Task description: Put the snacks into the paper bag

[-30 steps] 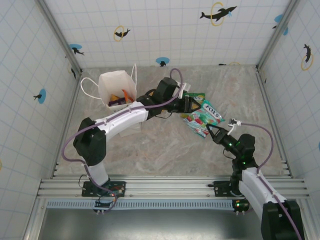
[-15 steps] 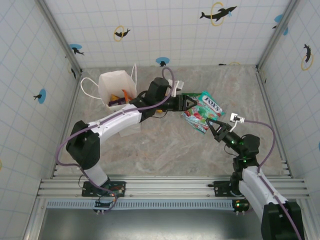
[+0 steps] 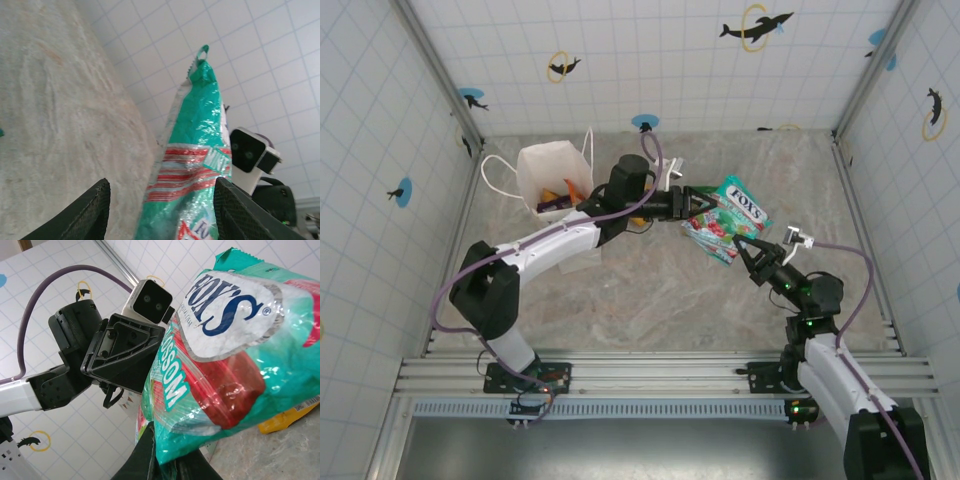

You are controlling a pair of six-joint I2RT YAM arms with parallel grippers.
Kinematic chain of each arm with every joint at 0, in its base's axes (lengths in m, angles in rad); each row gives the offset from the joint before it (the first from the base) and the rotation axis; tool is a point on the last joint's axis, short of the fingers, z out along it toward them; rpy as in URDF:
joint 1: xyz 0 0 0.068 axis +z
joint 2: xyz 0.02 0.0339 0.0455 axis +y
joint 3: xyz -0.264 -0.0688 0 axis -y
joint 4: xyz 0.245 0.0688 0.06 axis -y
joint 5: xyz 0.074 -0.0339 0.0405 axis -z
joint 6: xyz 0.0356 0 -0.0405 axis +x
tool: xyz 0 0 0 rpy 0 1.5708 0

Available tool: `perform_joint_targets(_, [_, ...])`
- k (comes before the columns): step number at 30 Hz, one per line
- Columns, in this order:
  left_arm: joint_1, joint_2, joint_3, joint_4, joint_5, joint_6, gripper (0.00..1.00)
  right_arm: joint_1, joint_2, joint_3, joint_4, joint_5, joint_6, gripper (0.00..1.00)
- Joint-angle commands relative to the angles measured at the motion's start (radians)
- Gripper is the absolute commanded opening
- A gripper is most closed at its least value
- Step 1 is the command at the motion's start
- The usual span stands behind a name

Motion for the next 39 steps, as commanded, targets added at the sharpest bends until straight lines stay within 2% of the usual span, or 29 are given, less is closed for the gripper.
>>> perform_joint_targets(1, [-0.010, 0.013, 0.001, 0.122, 0.100, -0.046, 0.55, 0.008, -0.001, 0.015, 0.117, 0.010, -0.004, 0.00])
perform_joint_targets(10, [-0.027, 0.029, 0.017, 0.142, 0.140, -0.042, 0.44, 0.020, 0.012, 0.021, 0.130, 0.004, -0.003, 0.00])
perform_joint_targets(18, [-0.028, 0.006, 0.036, 0.066, 0.100, 0.017, 0.20, 0.023, 0.014, 0.028, 0.101, 0.009, -0.012, 0.02])
perform_joint_targets(21, [-0.027, -0.006, 0.060, 0.007, 0.067, 0.061, 0.15, 0.026, 0.011, 0.039, 0.050, 0.015, -0.026, 0.10])
perform_joint_targets(27, [-0.026, -0.032, 0.121, -0.139, -0.021, 0.154, 0.03, 0.038, -0.009, 0.073, -0.132, 0.049, -0.082, 0.36])
perform_joint_targets(29, [-0.022, -0.041, 0.157, -0.209, -0.081, 0.178, 0.00, 0.044, -0.014, 0.084, -0.202, 0.072, -0.094, 0.44])
perform_joint_targets(33, [-0.004, -0.057, 0.235, -0.354, -0.201, 0.216, 0.00, 0.062, -0.007, 0.103, -0.265, 0.092, -0.127, 0.49])
perform_joint_targets(39, [0.013, -0.069, 0.400, -0.577, -0.388, 0.313, 0.00, 0.128, 0.063, 0.190, -0.457, 0.135, -0.216, 0.51])
